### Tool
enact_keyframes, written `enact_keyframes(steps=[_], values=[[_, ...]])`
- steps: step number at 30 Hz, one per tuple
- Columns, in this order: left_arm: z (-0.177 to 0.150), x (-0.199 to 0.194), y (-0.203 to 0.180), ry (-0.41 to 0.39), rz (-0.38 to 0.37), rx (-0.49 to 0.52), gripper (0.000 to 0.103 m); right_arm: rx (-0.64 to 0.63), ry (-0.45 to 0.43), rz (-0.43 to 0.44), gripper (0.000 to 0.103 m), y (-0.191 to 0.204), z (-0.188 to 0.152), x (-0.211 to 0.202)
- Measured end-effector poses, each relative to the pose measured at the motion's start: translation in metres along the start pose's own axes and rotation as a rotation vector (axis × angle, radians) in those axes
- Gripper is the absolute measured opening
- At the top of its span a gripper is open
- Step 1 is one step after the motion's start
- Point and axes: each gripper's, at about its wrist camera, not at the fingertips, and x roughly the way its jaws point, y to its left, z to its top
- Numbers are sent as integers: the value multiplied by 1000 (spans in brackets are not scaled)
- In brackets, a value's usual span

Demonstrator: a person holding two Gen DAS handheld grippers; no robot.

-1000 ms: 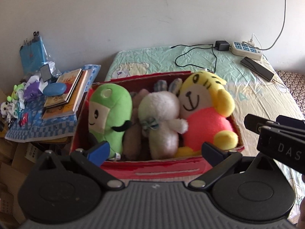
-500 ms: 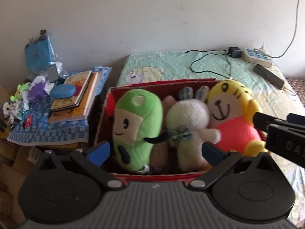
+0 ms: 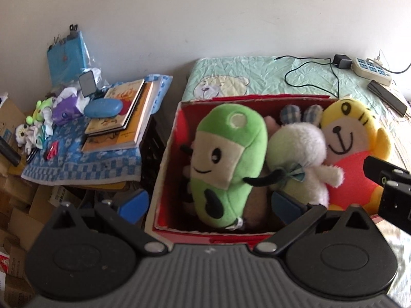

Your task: Organize objects

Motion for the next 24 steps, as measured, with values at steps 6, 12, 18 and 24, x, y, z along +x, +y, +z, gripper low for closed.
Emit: enact_keyframes(steps=[6, 12, 18, 24], values=[[-1, 2, 3, -1, -10, 8, 102, -1, 8, -1, 78, 5, 0, 4], [-1, 7, 1, 17, -18, 7, 103, -7, 22, 0, 79, 6, 0, 10], [-2, 11, -2, 30, -9, 18, 103, 33, 38, 10, 79, 0, 0, 16], [-3, 13, -6, 38, -5, 27, 103, 51, 46, 17, 79, -6, -2, 19]])
